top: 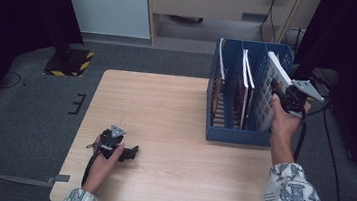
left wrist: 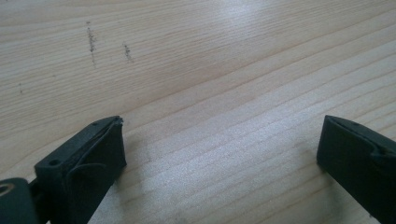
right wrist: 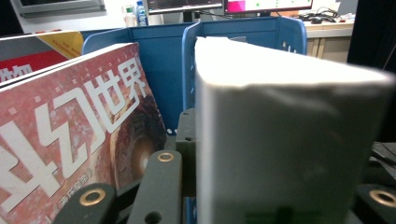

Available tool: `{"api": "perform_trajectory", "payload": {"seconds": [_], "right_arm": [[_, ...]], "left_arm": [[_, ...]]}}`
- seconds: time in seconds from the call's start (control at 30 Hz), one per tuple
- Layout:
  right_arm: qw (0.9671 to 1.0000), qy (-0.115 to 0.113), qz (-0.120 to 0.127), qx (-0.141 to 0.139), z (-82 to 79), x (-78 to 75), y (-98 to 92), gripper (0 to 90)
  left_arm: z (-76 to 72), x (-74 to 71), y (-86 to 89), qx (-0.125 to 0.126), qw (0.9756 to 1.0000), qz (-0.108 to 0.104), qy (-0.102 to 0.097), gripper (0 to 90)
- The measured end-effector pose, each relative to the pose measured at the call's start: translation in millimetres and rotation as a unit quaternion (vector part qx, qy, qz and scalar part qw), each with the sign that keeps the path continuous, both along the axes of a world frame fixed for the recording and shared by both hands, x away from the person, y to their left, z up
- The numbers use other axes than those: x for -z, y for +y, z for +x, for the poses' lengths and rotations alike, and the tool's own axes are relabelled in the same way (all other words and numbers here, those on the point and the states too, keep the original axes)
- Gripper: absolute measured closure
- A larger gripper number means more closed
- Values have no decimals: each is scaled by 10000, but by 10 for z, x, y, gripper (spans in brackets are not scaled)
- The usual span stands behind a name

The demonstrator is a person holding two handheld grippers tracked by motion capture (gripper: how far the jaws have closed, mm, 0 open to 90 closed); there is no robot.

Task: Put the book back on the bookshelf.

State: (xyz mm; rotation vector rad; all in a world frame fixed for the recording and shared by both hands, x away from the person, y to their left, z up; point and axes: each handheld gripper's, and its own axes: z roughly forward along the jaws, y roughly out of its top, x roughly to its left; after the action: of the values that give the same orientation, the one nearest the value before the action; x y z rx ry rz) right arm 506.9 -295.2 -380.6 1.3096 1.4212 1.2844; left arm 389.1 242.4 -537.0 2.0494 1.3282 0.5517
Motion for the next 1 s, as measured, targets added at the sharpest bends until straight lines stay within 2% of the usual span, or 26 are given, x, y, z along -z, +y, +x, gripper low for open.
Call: {"api": "perform_trajectory", "payload": {"seconds": [0.4, 0.63, 0.8, 1.0], "right_arm": [[9996, -158, -87, 195, 114, -50, -14, 734], [9990, -182, -153, 384, 173, -13, -30, 734], [9989, -124, -258, 382, 209, 38, -17, 734], [9993, -131, -251, 263, 187, 67, 47, 730]], "left_arm": [[0, 0, 0, 12, 10000, -6, 5, 0], [2, 1, 0, 27, 10000, -8, 8, 0], [4, 1, -2, 34, 10000, -5, 6, 0], [3, 1, -2, 33, 10000, -3, 5, 0]]}}
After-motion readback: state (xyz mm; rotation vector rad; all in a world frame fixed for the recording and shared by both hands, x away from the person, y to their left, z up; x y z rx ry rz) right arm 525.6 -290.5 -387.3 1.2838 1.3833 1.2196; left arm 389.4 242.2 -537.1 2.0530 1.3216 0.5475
